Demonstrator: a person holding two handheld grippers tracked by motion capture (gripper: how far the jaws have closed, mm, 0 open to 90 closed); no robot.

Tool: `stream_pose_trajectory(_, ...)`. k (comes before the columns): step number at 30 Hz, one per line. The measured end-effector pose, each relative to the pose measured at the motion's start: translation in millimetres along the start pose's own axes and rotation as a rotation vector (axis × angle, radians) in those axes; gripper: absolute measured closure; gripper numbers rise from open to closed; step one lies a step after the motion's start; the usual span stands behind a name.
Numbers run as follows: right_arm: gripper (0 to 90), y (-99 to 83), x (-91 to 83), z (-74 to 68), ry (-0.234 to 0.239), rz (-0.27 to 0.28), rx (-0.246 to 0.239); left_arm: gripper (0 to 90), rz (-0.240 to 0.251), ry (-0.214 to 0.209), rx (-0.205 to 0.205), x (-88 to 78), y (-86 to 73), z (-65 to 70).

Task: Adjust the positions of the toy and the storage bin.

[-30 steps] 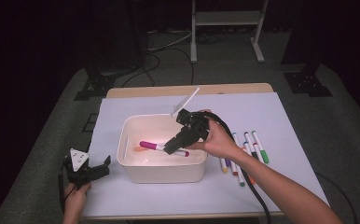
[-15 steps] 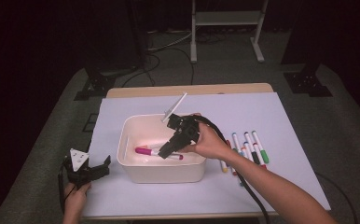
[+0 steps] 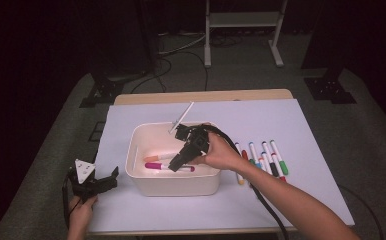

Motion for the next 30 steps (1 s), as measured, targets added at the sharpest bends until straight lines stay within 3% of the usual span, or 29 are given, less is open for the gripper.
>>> stream_pose_trajectory(2, 69.7, 0.0, 1.0, 1.5, -0.008, -0.003, 0.003, 0.0, 0.000, 0.000, 0.000, 0.0, 0.0, -0.1)
stream_pose_trajectory(8, 69.6, -1.9, -2.7, 0.0, -0.018, -0.006, 0.001, 0.0, -0.001, 0.000, -0.001, 0.0, -0.1, -0.1)
stream_pose_trajectory(21, 69.5, -11.6, -22.7, -0.7, -0.036, 0.046, 0.007, 0.0, -0.002, 0.001, -0.001, 0.2, -0.2, -0.1)
stream_pose_trajectory(30, 68.9, -19.6, -47.2, -4.6, -0.052, 0.105, 0.008, 0.0, -0.006, -0.002, -0.003, 0.1, -0.4, 0.1)
Point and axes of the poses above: each handheld gripper's, and its own axes: x roughly forward along the jaws, y roughly out of its top, z roughly to its right, the point moved 9 cm from there along x, roughly forward along the jaws, and after that the axes turned 7 degrees about y, right-handed, at the moved point
